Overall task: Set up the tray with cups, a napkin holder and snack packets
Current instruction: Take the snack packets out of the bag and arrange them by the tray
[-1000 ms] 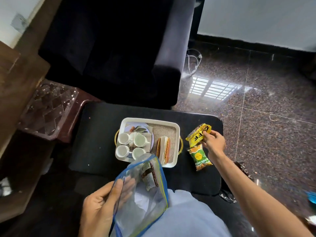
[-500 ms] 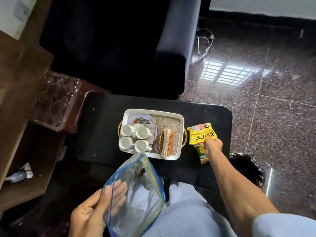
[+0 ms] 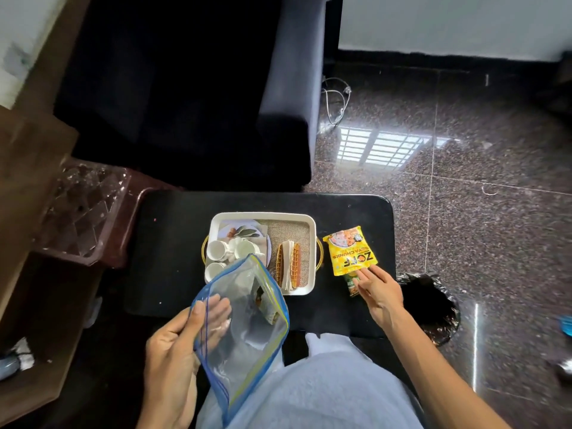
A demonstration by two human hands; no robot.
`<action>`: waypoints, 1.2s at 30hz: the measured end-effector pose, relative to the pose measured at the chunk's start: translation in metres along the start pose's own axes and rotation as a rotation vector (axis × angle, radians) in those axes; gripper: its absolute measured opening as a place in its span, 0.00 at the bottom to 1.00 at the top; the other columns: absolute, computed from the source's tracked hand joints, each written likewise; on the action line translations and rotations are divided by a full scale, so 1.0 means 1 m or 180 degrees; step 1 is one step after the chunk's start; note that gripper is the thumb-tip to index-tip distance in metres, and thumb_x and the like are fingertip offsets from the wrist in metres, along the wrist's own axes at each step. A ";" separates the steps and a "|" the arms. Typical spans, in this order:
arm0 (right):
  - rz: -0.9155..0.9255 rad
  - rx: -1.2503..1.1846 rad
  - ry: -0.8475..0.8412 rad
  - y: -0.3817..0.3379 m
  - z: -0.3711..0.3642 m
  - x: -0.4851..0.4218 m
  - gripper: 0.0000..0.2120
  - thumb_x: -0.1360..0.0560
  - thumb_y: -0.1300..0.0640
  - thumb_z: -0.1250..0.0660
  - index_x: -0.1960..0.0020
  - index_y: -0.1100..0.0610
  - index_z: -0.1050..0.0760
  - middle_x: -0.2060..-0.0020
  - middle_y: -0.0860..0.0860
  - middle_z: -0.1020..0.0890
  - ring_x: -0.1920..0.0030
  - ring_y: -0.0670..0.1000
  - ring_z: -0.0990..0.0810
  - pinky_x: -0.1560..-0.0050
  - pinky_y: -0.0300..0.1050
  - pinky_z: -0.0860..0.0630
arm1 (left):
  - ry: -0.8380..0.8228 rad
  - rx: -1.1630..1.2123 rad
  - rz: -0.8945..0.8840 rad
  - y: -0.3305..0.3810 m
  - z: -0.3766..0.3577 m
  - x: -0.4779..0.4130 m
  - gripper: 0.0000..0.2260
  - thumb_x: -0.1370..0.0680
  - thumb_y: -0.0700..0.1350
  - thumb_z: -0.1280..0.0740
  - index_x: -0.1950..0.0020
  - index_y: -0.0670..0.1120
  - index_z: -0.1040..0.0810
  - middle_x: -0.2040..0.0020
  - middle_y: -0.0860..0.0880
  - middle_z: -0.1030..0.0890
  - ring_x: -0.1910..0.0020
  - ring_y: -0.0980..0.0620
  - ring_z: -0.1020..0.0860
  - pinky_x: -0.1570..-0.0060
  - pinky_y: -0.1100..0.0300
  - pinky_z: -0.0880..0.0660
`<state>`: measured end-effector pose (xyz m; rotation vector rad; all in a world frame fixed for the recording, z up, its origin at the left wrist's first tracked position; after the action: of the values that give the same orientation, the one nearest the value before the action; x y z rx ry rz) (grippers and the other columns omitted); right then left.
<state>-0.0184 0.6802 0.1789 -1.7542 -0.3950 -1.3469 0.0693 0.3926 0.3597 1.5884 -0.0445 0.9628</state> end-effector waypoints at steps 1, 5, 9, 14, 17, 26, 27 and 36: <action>0.0098 -0.0053 -0.0139 -0.003 0.000 0.019 0.27 0.25 0.82 0.41 0.29 0.66 0.31 0.33 0.64 0.24 0.34 0.60 0.22 0.45 0.47 0.21 | -0.0051 -0.0020 -0.0023 0.002 0.001 -0.003 0.16 0.25 0.50 0.32 0.46 0.41 0.15 0.50 0.40 0.11 0.48 0.45 0.12 0.52 0.60 0.15; 0.0741 0.0070 -0.0963 -0.014 -0.013 0.105 0.19 0.26 0.76 0.34 0.39 0.62 0.23 0.41 0.62 0.18 0.40 0.57 0.17 0.39 0.51 0.22 | -0.0213 -0.0074 -0.0158 0.012 0.003 -0.012 0.15 0.24 0.50 0.31 0.47 0.40 0.14 0.52 0.41 0.11 0.50 0.47 0.12 0.55 0.64 0.16; 0.2279 0.1510 -0.2108 -0.018 -0.047 0.196 0.13 0.25 0.71 0.30 0.48 0.57 0.16 0.50 0.53 0.12 0.47 0.53 0.14 0.44 0.41 0.19 | -0.0312 -0.0044 -0.0209 0.018 0.008 -0.025 0.10 0.20 0.43 0.32 0.47 0.38 0.15 0.53 0.41 0.11 0.52 0.49 0.12 0.58 0.65 0.17; 0.3848 0.5121 -0.3234 0.005 -0.117 0.226 0.18 0.29 0.68 0.30 0.41 0.58 0.17 0.40 0.52 0.17 0.39 0.49 0.19 0.33 0.35 0.28 | -0.0609 -0.0288 -0.0429 0.023 0.018 -0.037 0.08 0.24 0.49 0.29 0.57 0.51 0.10 0.54 0.46 0.10 0.51 0.50 0.12 0.59 0.65 0.17; 0.3679 0.6723 -0.3316 0.038 -0.157 0.200 0.14 0.25 0.66 0.32 0.39 0.63 0.20 0.41 0.58 0.18 0.42 0.57 0.19 0.37 0.50 0.23 | -0.0780 -0.0846 -0.0800 0.023 0.030 -0.046 0.06 0.24 0.57 0.28 0.54 0.59 0.11 0.55 0.52 0.10 0.49 0.49 0.12 0.52 0.50 0.15; 0.4728 0.8709 -0.1530 0.118 -0.203 0.130 0.20 0.18 0.57 0.39 0.26 0.57 0.35 0.29 0.58 0.30 0.31 0.58 0.28 0.31 0.54 0.29 | -0.1264 -0.1298 -0.0958 0.040 0.064 -0.062 0.08 0.23 0.55 0.30 0.58 0.67 0.14 0.57 0.58 0.11 0.54 0.54 0.12 0.52 0.51 0.14; 0.4950 0.8634 -0.1562 0.122 -0.205 0.129 0.20 0.18 0.57 0.39 0.27 0.57 0.34 0.28 0.57 0.30 0.31 0.58 0.28 0.31 0.54 0.29 | -0.1269 -0.1314 -0.0951 0.041 0.068 -0.065 0.09 0.22 0.51 0.29 0.58 0.65 0.14 0.57 0.57 0.11 0.54 0.54 0.12 0.53 0.53 0.14; 0.5829 0.8311 -0.2069 0.128 -0.236 0.152 0.15 0.21 0.63 0.40 0.36 0.56 0.24 0.36 0.52 0.22 0.36 0.51 0.23 0.32 0.45 0.28 | -0.1104 -0.1607 -0.1154 0.059 0.100 -0.080 0.09 0.20 0.49 0.30 0.53 0.47 0.11 0.61 0.52 0.11 0.56 0.47 0.13 0.56 0.48 0.15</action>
<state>-0.0215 0.3849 0.2694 0.4048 -0.2452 1.1555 0.0405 0.2546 0.3659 1.2176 -0.2158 0.3472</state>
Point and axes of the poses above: each hand's wrist, its own x-axis away from the middle knuckle, its own z-axis out of the back of the hand, y = z × x, the point moved 1 cm from there along -x, towards the middle knuckle
